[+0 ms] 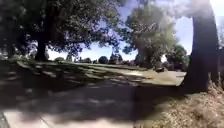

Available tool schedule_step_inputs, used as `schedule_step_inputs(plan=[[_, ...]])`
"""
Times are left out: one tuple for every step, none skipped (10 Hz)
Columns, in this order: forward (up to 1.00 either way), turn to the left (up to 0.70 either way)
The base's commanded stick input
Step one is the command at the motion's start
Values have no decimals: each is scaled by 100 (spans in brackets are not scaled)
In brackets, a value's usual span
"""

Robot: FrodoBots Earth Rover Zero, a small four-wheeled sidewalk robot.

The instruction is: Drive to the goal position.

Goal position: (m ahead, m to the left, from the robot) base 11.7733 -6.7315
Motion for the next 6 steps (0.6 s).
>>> schedule_step_inputs(plan=[[70,0],[70,0],[70,0],[70,0],[70,0],[70,0]])
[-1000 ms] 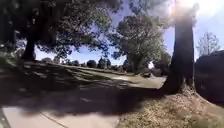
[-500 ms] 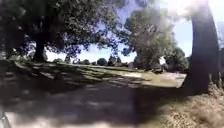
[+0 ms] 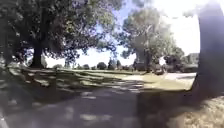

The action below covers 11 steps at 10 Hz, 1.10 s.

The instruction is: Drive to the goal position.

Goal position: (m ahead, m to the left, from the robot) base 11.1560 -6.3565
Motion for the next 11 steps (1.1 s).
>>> schedule_step_inputs(plan=[[70,0],[70,0],[62,0],[51,0],[51,0],[54,0],[55,0],[55,0],[55,-2],[55,-35],[61,-35]])
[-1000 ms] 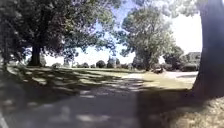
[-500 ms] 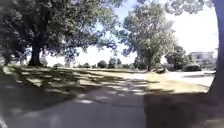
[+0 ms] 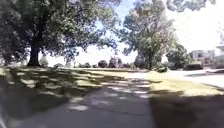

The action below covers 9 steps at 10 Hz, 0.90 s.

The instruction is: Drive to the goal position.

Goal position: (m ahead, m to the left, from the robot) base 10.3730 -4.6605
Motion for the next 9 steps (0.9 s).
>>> schedule_step_inputs(plan=[[68,-8],[69,0],[69,0],[69,-17],[69,-32],[69,-29],[69,-6],[69,0],[69,-1]])
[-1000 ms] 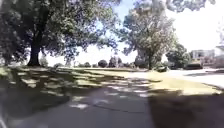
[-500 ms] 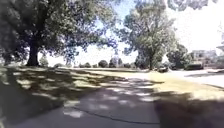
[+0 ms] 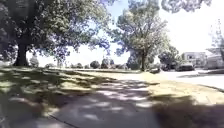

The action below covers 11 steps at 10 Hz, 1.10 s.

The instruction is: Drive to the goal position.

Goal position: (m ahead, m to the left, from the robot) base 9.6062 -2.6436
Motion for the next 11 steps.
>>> schedule_step_inputs(plan=[[69,-16],[69,-29],[69,-28],[69,-7],[69,-2],[69,-25],[69,-32],[69,0],[69,-3],[69,-30],[69,-25]])
